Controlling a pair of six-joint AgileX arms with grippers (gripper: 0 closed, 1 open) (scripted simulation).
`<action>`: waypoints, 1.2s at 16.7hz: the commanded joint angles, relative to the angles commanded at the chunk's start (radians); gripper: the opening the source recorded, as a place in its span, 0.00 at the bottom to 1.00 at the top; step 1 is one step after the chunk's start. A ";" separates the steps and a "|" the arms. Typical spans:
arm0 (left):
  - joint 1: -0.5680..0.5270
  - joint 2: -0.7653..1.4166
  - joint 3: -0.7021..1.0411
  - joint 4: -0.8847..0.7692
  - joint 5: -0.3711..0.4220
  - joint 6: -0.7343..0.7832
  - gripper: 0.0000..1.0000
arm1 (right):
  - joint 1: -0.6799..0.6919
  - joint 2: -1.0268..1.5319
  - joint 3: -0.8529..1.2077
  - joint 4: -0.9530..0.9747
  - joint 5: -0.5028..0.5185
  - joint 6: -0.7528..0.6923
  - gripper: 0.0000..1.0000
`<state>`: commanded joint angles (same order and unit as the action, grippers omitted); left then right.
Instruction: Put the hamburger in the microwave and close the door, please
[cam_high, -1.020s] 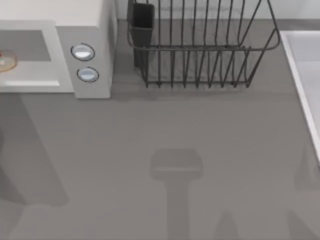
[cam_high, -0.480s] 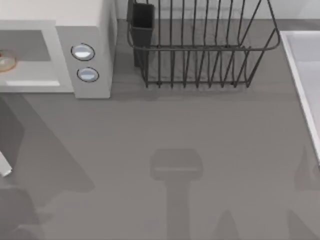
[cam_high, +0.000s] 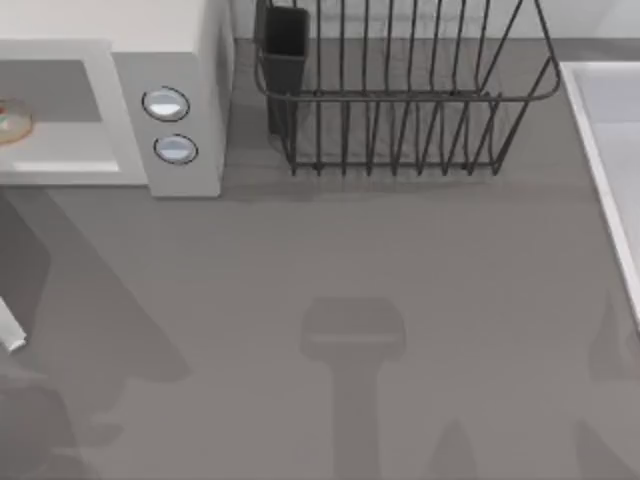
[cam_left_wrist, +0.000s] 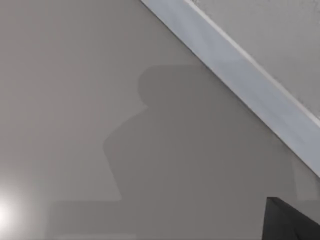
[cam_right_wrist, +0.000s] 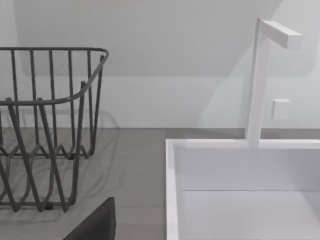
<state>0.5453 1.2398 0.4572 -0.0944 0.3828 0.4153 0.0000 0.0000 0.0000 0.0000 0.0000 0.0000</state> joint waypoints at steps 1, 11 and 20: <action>-0.031 -0.016 -0.009 0.002 -0.027 -0.030 0.00 | 0.000 0.000 0.000 0.000 0.000 0.000 1.00; -0.468 -0.179 -0.112 0.017 -0.305 -0.349 0.00 | 0.000 0.000 0.000 0.000 0.000 0.000 1.00; -0.478 -0.059 -0.030 0.070 -0.310 -0.356 0.00 | 0.000 0.000 0.000 0.000 0.000 0.000 1.00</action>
<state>0.0674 1.1808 0.4270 -0.0241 0.0725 0.0589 0.0000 0.0000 0.0000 0.0000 0.0000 0.0000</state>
